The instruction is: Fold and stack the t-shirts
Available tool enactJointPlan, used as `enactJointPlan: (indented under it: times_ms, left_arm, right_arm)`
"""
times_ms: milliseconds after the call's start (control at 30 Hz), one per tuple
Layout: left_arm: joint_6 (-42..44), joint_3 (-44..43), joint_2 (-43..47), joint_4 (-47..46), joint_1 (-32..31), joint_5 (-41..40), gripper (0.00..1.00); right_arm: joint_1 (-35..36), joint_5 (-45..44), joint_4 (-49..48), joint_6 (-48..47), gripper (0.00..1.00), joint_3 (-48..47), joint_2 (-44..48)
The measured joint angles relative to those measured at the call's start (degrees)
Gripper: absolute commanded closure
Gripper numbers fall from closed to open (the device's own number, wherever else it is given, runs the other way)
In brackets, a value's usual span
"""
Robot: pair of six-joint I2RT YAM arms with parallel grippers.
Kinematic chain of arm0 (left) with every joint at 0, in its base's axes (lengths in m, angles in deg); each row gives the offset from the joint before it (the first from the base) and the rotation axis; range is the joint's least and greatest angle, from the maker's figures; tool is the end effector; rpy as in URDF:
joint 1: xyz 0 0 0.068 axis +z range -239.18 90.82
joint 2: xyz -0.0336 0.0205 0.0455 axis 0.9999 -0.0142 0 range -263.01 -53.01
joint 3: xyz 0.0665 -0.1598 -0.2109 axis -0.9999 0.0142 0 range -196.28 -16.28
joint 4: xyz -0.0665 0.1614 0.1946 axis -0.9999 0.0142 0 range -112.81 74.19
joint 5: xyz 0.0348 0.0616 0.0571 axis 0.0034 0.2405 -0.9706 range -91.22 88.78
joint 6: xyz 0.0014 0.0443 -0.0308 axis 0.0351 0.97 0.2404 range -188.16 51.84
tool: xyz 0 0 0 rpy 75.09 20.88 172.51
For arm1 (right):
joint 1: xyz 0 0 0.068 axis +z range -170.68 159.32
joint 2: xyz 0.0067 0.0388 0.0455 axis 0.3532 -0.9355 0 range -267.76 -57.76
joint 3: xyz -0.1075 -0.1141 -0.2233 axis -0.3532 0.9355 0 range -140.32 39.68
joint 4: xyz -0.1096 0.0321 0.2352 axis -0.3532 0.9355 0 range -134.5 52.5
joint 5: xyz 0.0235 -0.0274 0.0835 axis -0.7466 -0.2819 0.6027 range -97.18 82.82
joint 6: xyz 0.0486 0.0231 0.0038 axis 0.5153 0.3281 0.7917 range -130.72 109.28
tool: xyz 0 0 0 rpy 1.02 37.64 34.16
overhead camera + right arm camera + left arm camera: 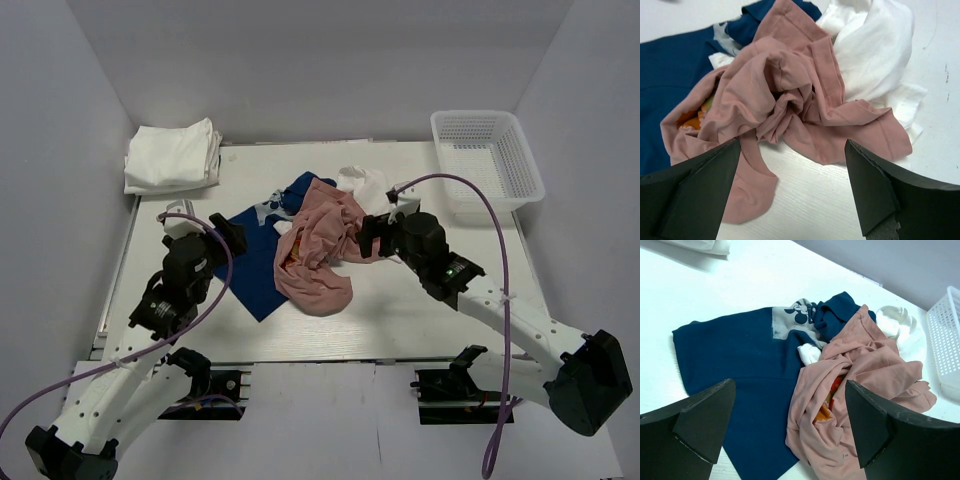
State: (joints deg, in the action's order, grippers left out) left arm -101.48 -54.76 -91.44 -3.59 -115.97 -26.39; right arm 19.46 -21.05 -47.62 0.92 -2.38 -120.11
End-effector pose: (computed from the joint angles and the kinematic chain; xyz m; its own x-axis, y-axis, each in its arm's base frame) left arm 0.1482 -0.0579 0.3029 -0.2721 -0.4197 -0.8659 -0.1200 0.9077 -0.4022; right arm 0.1981 0.1558 0.2866 -0.3120 -0.0069 -0.9501 -0.3960 0.9099 0.1234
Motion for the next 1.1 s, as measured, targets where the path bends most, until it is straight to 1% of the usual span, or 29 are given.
enactJointPlan:
  times_ms: [200, 400, 533, 667, 733, 833, 867, 900, 1000, 1033, 1067, 1100]
  left_arm:
    - [0.02, 0.61, 0.72, -0.37, 0.00, -0.70, 0.00]
    - [0.02, 0.96, 0.72, -1.01, 0.00, -0.81, 0.00]
    - [0.02, 1.27, 0.13, -1.07, 0.02, -0.83, 0.00]
    - [-0.15, 1.38, -0.24, -1.05, 0.04, -0.98, 0.00]
    - [-0.15, 1.38, -0.24, -0.98, 0.04, -1.01, 0.00]
    - [-0.37, 1.38, -0.24, -0.74, 0.04, -1.25, 0.00]
    - [-0.42, 1.38, -0.24, -0.79, 0.04, -1.29, 0.00]
    - [-0.44, 1.38, -0.24, -0.81, 0.04, -1.33, 0.00]
    - [-0.63, 1.38, -0.24, -0.46, 0.04, -1.57, 0.00]
    - [-0.76, 1.40, -0.24, -0.33, 0.04, -1.70, 0.00]
    - [-0.79, 1.44, -0.24, -0.42, 0.04, -1.73, 0.00]
    - [-0.79, 1.62, -0.24, -0.72, 0.04, -1.75, 0.00]
  right_arm:
    - [0.00, 0.83, -2.69, 0.15, 0.10, 1.62, 2.14]
    - [0.09, 4.59, -3.45, -0.26, 0.10, 1.79, 0.02]
    - [0.50, 7.23, -2.80, -0.76, 0.10, 0.20, -5.38]
    - [1.31, 7.61, -3.19, -1.18, 0.10, -1.73, -10.86]
    - [1.95, 6.82, -3.45, -1.16, 0.10, -2.97, -14.62]
    - [3.23, 5.16, -3.78, -1.09, 0.11, -6.67, -23.06]
    - [3.58, 4.76, -3.93, -1.11, 0.16, -7.34, -24.65]
    - [3.96, 4.17, -3.93, -1.18, 0.36, -8.57, -27.23]
    - [4.90, 2.86, -4.33, -1.16, 0.70, -13.11, -34.84]
    - [5.09, 2.47, -4.59, -0.92, 0.70, -14.40, -36.92]
    - [5.29, 2.23, -4.98, -0.42, 0.72, -14.84, -38.03]
    - [5.35, 2.12, -5.20, -0.13, 0.82, -14.82, -38.29]
